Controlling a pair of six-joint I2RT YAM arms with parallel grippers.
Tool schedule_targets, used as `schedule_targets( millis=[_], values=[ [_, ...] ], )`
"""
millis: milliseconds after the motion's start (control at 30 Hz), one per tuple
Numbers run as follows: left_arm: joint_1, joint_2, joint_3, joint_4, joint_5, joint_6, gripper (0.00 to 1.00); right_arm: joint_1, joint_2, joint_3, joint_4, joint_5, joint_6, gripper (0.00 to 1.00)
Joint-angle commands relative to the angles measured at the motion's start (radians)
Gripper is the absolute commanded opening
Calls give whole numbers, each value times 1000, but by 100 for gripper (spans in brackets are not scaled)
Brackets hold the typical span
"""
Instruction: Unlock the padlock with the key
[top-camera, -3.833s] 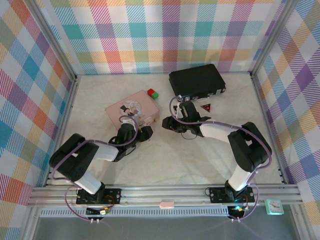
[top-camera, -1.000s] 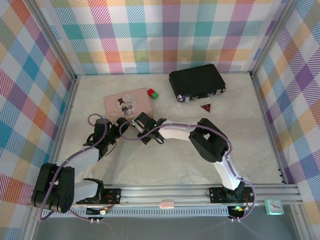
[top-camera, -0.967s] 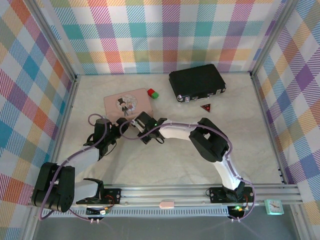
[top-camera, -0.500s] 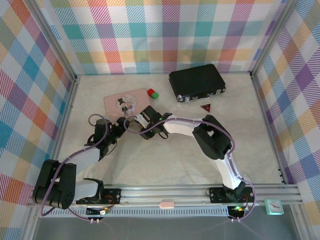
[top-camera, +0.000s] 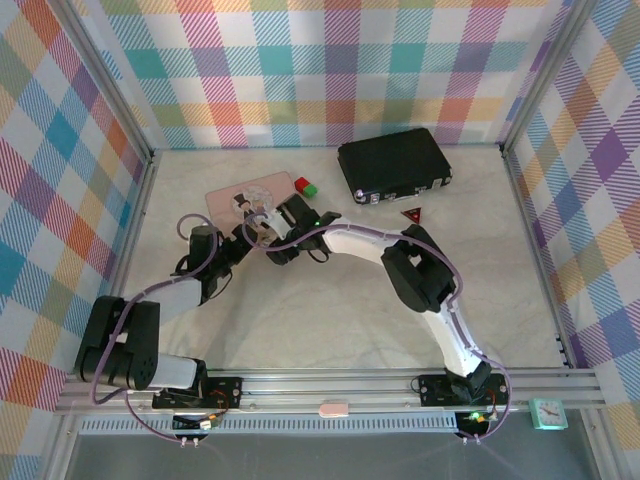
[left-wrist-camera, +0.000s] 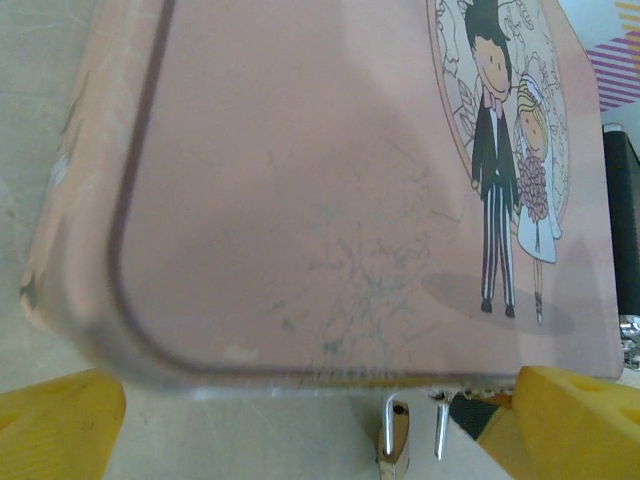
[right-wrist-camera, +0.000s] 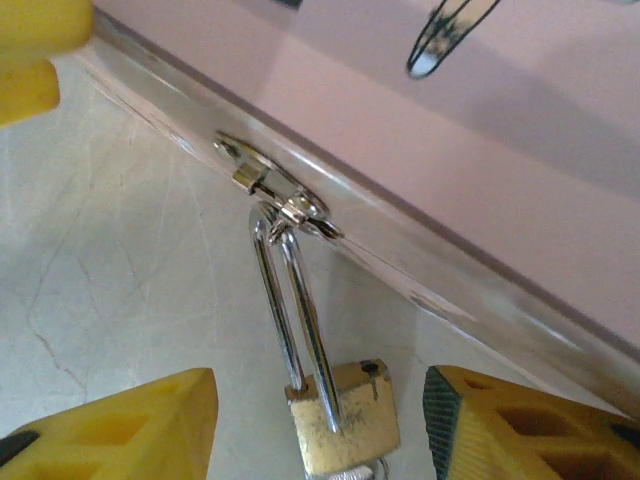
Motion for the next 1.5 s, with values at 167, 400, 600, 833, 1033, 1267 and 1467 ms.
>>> schedule_targets(
  millis=[167,400,600,833,1033,1267,1467],
  values=[
    [12,89,67,99,55,24,98,4,56,39,-10,-22,0,60],
    [13,92,70,107,70,24,97,4,87,54,-39,-8,53,52],
    [16,51,63,80,75,25,97,4,105,54,-49,3,83,49],
    [16,-1,53,46,86,20,97,11,87,-7,-22,97,77,53],
    [15,-5,43,52,92,11,97,18,98,-4,-16,170,36,55],
    [15,-4,38,71,101,-11,97,30,60,-25,26,253,25,56],
    [16,-30,37,56,103,-16,97,30,-10,-59,41,166,44,58]
  ],
)
